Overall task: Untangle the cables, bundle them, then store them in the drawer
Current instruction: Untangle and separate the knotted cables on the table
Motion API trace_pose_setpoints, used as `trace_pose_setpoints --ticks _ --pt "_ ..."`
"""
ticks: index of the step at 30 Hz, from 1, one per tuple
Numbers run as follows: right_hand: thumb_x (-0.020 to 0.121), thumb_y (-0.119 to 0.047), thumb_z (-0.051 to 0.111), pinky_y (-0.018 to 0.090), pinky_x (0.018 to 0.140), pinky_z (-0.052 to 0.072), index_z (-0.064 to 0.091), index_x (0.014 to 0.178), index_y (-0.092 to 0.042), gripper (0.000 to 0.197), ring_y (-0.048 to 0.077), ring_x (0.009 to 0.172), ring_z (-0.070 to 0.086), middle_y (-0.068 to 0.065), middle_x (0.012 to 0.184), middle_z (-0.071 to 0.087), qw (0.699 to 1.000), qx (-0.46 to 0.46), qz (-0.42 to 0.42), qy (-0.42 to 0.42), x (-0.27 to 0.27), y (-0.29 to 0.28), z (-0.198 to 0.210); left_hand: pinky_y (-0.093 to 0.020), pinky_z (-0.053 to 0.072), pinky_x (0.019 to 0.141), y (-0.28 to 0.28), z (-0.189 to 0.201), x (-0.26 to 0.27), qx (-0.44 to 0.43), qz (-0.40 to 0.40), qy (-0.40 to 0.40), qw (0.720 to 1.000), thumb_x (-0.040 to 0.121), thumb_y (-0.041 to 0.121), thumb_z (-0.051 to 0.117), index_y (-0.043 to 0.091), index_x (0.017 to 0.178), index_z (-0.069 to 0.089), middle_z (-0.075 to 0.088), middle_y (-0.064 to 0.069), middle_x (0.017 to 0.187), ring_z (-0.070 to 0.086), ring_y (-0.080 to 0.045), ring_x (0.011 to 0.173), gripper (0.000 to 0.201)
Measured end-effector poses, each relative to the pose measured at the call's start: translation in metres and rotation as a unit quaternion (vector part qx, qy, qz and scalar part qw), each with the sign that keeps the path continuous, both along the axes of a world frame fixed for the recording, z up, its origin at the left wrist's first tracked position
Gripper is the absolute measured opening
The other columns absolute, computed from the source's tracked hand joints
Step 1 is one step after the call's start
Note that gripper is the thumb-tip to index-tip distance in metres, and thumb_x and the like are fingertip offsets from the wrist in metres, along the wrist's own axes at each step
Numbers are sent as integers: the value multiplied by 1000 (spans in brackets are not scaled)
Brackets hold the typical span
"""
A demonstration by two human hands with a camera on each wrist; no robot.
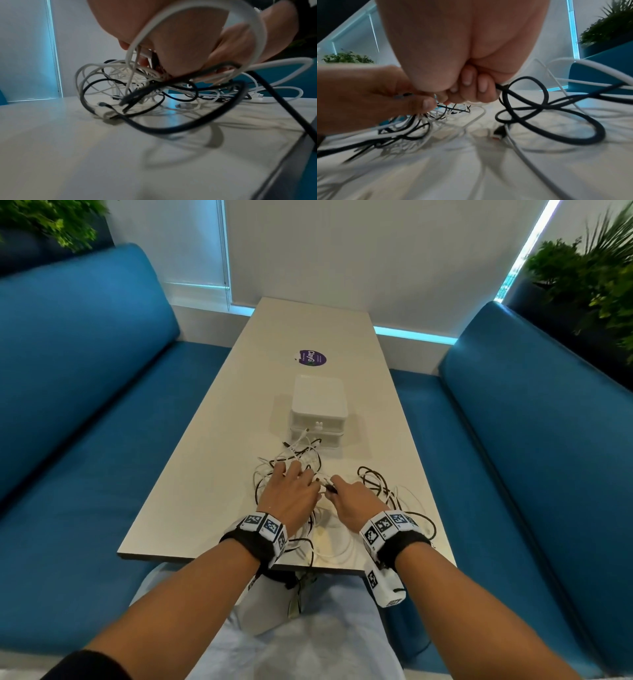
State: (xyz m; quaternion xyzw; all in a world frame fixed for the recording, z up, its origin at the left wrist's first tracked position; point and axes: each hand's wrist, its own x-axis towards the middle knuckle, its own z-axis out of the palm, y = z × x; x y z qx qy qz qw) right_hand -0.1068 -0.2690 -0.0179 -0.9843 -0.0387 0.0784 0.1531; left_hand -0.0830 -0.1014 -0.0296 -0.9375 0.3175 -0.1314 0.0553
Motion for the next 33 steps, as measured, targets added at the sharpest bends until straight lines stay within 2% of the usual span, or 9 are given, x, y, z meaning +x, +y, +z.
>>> trace_pose_setpoints --ticks 4,8,13,19,22,26,28,30,33 --pt "105 -32 39 35 58 39 44 115 -11 25 31 68 52 15 83 58 1000 -10 -5 4 3 -8 0 -50 27 99 4 0 0 20 22 7 1000 97 40 53 21 102 69 54 -1 124 43 -30 120 25" --pt "105 -33 39 40 63 47 45 115 -11 26 32 70 55 10 78 52 999 -29 -25 12 -1 -19 1 -47 27 97 3 8 1 48 31 -1 998 101 44 47 25 103 68 55 -2 119 47 -32 115 29" --pt "105 -33 38 41 66 51 46 117 -11 26 32 73 57 10 81 52 997 -44 -55 3 -3 -26 5 -45 29 94 2 16 4 53 42 0 998 102 49 42 24 107 68 58 -1 117 51 -29 108 36" --pt "106 -30 37 41 69 50 47 118 -10 25 35 81 62 17 92 62 997 -28 -79 -6 -3 -23 0 -45 27 96 3 24 10 38 68 -3 997 97 59 45 20 102 74 48 3 137 34 -30 123 48" --pt "105 -29 38 41 69 51 46 118 -12 23 34 81 62 16 93 64 996 -13 -83 -1 -1 -23 -3 -47 24 99 2 21 9 47 21 1 999 97 53 49 21 99 75 49 4 136 33 -29 125 42" --pt "105 -29 39 38 66 48 46 118 -12 23 31 77 58 16 94 64 997 -19 -78 -1 -2 -25 -5 -47 22 102 5 12 11 41 -12 14 999 97 38 53 24 101 71 62 3 112 47 -26 115 23" --pt "104 -30 39 38 67 48 46 119 -13 24 32 79 60 17 95 64 997 -25 -76 0 -2 -25 -6 -45 26 98 5 11 12 46 -31 23 998 98 34 55 26 100 69 63 2 104 51 -25 107 17" --pt "104 -30 39 38 68 48 46 119 -12 24 33 82 61 16 94 62 997 -24 -80 6 -4 -25 -6 -43 29 95 5 8 15 44 -60 39 996 98 27 55 26 101 68 62 3 103 52 -24 103 13" --pt "104 -30 39 34 65 43 45 119 -12 24 30 78 57 12 90 58 997 -28 -77 10 -7 -26 -5 -41 28 100 8 2 20 23 -95 57 994 96 17 57 27 101 68 62 6 107 52 -20 104 16"
